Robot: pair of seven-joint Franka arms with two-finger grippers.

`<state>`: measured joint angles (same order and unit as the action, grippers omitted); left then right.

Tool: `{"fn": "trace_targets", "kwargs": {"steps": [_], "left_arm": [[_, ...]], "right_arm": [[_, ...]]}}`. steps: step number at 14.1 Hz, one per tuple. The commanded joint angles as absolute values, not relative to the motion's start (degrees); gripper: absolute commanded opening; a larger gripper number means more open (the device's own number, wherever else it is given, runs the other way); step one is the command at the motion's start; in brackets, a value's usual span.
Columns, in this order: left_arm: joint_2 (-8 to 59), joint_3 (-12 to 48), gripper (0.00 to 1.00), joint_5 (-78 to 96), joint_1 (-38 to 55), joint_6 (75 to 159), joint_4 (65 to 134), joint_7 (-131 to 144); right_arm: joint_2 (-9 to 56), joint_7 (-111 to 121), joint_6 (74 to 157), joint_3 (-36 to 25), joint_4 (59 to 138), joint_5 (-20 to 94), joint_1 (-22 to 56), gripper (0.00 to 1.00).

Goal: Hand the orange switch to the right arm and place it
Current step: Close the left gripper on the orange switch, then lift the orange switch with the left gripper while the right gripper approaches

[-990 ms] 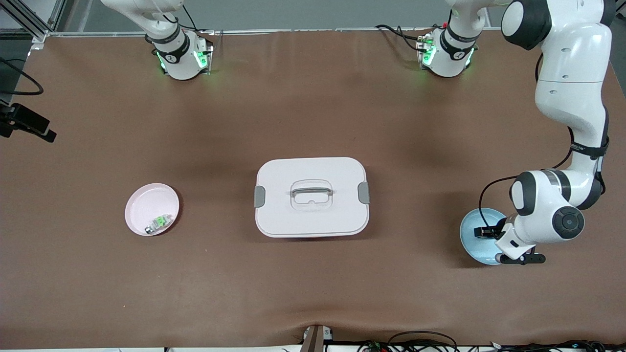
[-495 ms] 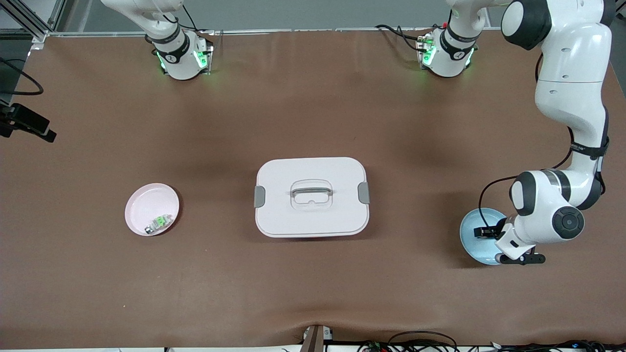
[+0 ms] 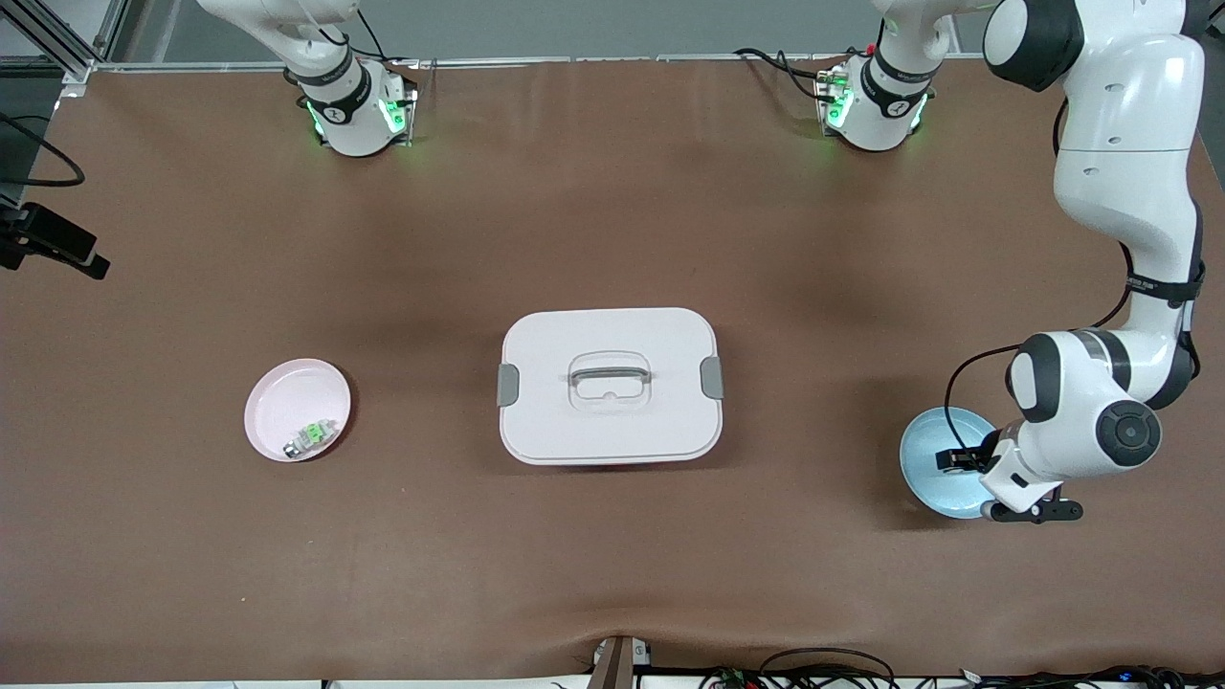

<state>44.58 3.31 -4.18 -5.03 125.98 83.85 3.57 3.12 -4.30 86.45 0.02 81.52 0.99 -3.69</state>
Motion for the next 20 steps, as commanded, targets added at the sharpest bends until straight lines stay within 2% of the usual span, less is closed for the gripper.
{"fn": "trace_targets", "kwargs": {"steps": [1,6,8,14,17,20], "left_arm": [[41.6,3.7,0.36,-4.6,-5.0,122.6,84.6,12.4],[37.8,5.1,0.36,-3.4,-5.4,119.4,85.3,18.8],[35.5,4.7,0.36,6.3,-7.0,118.0,85.1,22.2],[31.0,4.9,0.36,17.1,-8.4,114.0,85.2,27.5],[28.3,4.9,0.36,24.7,-8.4,112.8,85.3,34.4],[26.2,5.0,0.36,29.2,-8.4,110.1,85.3,38.8]], "right_arm": [[2.7,-4.5,87.0,0.6,81.4,1.1,-4.7,1.0],[2.8,-5.2,87.1,0.6,81.1,1.3,-4.7,1.0],[2.9,-5.2,87.0,0.6,81.1,1.2,-4.7,1.0],[4.7,-5.0,87.1,0.5,81.1,1.0,-5.0,1.0],[8.8,-4.1,87.3,0.6,81.1,0.4,-4.8,1.0],[9.0,-4.0,87.7,0.6,81.0,0.2,-4.5,1.0]]}}
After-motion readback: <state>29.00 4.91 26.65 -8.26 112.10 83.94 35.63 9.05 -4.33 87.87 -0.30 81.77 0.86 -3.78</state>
